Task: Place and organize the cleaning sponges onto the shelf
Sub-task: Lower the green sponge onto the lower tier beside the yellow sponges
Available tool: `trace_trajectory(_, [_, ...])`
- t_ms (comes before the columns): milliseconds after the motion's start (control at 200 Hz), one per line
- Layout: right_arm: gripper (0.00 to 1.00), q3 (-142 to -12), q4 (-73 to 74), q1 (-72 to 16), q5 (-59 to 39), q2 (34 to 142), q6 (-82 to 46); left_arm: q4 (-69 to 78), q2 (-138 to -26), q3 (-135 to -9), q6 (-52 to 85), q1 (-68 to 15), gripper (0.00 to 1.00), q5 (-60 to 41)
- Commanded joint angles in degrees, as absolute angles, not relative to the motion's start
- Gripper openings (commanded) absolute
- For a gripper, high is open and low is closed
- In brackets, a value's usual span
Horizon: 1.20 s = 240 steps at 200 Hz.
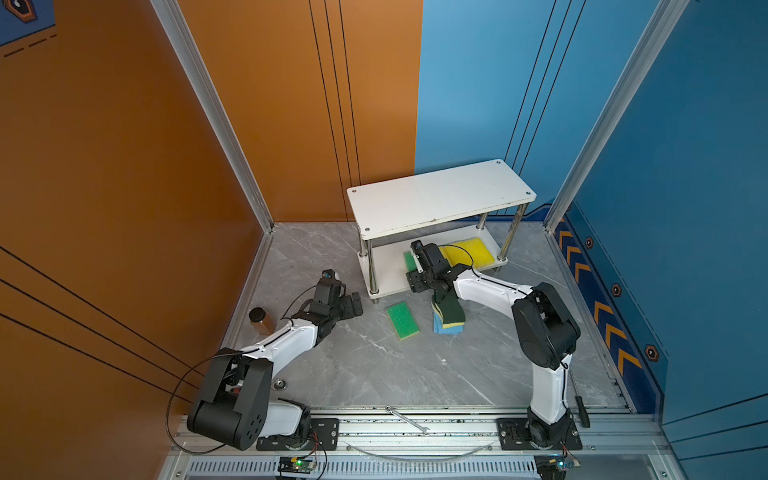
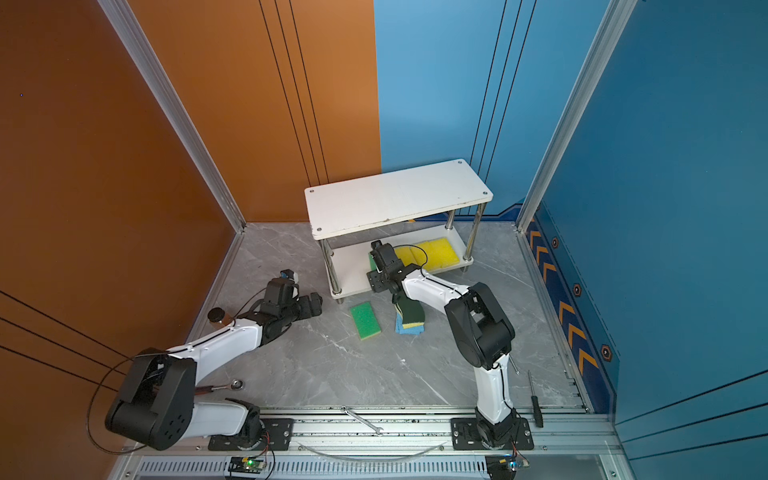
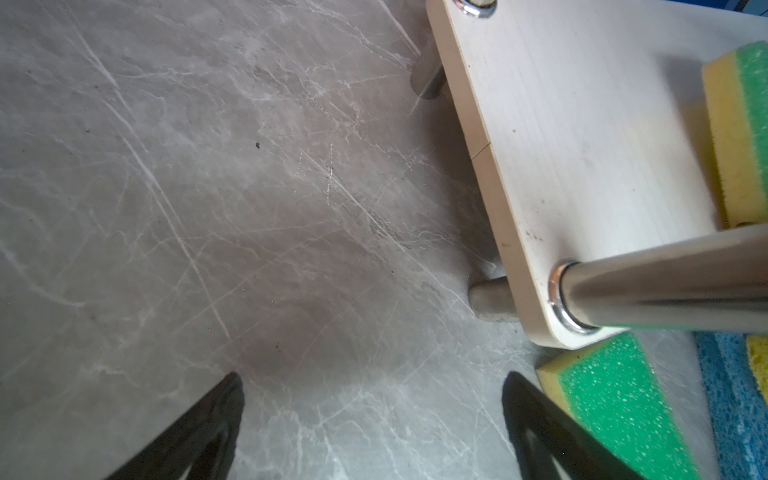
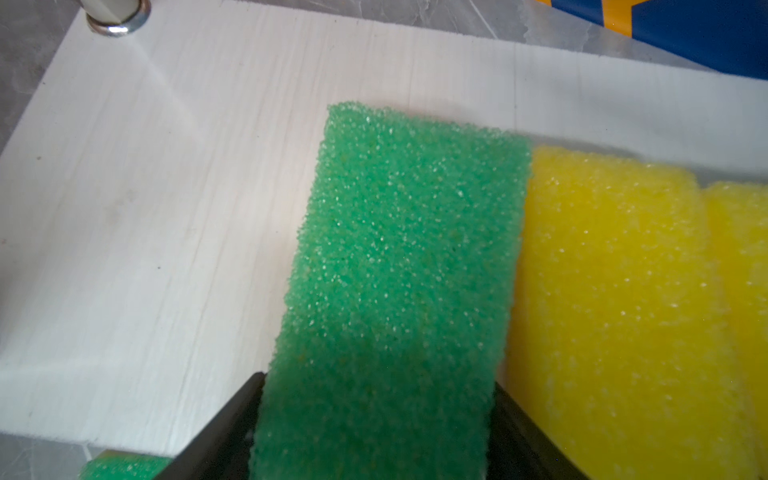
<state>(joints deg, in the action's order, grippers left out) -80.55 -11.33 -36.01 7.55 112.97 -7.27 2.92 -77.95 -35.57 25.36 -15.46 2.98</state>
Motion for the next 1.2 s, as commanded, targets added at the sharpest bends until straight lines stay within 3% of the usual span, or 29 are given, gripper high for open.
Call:
trace_trajectory(0, [0.75, -79.5, -11.1, -36.4, 7.4, 112.6, -7.0, 1.4, -78.0, -37.6, 25.1, -16.1, 0.98, 3.8])
trace_trajectory(756, [0.83, -80.3, -11.2, -36.5, 8.5, 112.4, -6.4, 1.4, -77.9, -37.0, 25.1, -16.2, 0.98, 4.0])
trace_trajectory(1197, [0.76, -80.5, -10.4, -36.5, 7.7, 112.3, -5.7, 1.4, -77.7, -36.7, 25.2, -16.2, 0.98, 4.2])
